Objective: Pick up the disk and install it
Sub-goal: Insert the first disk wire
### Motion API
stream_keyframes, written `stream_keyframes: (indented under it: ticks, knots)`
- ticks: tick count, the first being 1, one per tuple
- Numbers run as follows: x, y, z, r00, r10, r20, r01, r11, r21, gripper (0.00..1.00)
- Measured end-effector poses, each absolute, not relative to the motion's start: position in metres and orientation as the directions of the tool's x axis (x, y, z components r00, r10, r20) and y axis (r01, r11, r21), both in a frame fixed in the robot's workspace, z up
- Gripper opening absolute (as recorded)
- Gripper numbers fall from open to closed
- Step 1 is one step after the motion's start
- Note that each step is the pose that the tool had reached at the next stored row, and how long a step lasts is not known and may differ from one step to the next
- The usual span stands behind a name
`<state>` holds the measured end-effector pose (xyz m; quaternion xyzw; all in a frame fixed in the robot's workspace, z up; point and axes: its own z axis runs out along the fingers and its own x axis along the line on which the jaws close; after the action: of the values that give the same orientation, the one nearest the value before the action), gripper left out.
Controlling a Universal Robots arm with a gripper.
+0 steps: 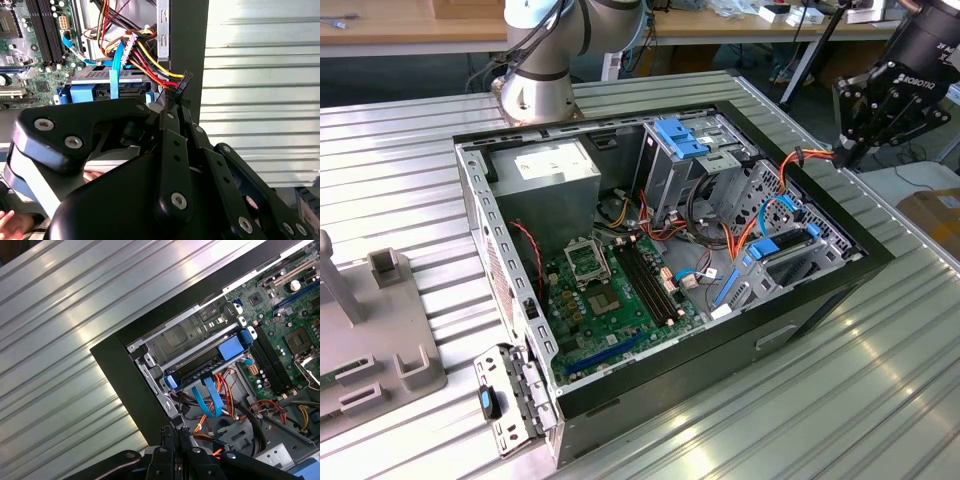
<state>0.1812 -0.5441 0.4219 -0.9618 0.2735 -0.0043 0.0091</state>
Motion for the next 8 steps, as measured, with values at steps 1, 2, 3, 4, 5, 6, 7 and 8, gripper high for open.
stream_keyframes:
  ticks: [1,2,3,4,5,6,7,8]
  knots:
    - [0.1812,-0.5441,0.4219,0.85,-0.527,0.003,-0.526,-0.85,-0.02,0.16]
    - [0.1812,-0.5441,0.4219,0.844,-0.536,0.003,-0.536,-0.844,-0.02,0.16]
    - [0.1812,-0.5441,0.4218,0.836,-0.549,0.003,-0.549,-0.836,-0.02,0.16]
    - [0.1812,-0.5441,0.4217,0.827,-0.563,0.003,-0.562,-0.827,-0.02,0.16]
    - [0.1812,-0.5441,0.4217,0.817,-0.576,0.003,-0.576,-0.817,-0.02,0.16]
    - [0.1812,-0.5441,0.4216,0.806,-0.592,0.003,-0.592,-0.806,-0.02,0.16]
    - [0.1812,-0.5441,0.4215,0.797,-0.605,0.003,-0.604,-0.796,-0.02,0.16]
    - [0.1812,-0.5441,0.4214,0.778,-0.628,0.003,-0.628,-0.778,-0.02,0.16]
